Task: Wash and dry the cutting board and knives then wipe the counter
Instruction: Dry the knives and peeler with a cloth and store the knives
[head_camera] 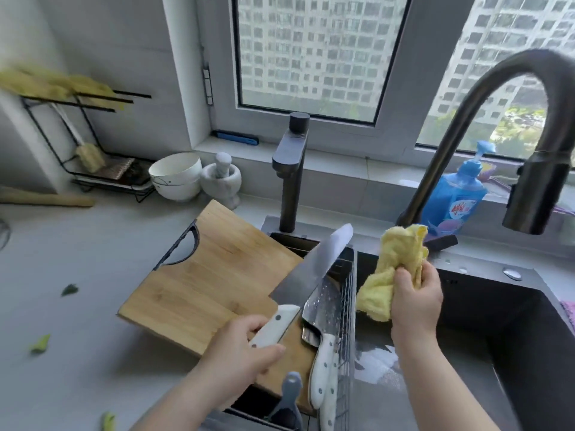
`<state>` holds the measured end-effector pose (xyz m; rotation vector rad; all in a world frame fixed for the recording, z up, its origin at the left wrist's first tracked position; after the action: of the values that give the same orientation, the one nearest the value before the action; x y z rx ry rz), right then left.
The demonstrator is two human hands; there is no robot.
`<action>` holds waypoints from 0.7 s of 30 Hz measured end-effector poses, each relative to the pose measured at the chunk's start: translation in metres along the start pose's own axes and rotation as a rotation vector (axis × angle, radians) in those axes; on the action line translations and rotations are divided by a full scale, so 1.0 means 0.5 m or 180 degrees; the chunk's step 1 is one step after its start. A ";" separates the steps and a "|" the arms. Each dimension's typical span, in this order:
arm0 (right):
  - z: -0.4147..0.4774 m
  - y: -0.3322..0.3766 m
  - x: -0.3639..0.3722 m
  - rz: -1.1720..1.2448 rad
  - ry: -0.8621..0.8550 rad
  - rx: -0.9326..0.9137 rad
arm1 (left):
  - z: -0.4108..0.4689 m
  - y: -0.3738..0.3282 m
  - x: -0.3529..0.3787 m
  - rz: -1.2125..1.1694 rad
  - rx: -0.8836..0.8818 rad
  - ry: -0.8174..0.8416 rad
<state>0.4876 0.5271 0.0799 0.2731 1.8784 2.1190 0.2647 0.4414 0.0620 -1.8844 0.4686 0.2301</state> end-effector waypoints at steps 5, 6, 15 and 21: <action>-0.133 0.020 0.103 -0.0873 0.1146 -0.1832 | -0.025 0.003 0.024 -0.1264 -0.0125 -0.0362; -0.154 0.017 0.115 -0.1123 0.1261 -0.2217 | -0.031 0.001 0.029 -0.1456 -0.0120 -0.0374; -0.128 0.020 0.110 -0.1529 0.1248 -0.3178 | -0.078 0.008 0.079 -0.2981 -0.0181 0.0269; -0.051 0.058 0.090 -0.1696 0.1081 -0.2996 | -0.087 0.001 0.090 -0.3172 -0.0004 0.0594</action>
<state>0.4342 0.5155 0.1029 -0.7334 0.7366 2.4273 0.3023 0.3913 0.0600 -1.9264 -0.3786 -0.6065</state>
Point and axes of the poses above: each hand's wrist, its own z-axis towards the middle knuckle, its own x-axis out of the palm, y = z × x, the point moved 4 cm from there along z, towards the middle knuckle, and after that the axes turned 8 degrees about y, right-handed, at the moved point
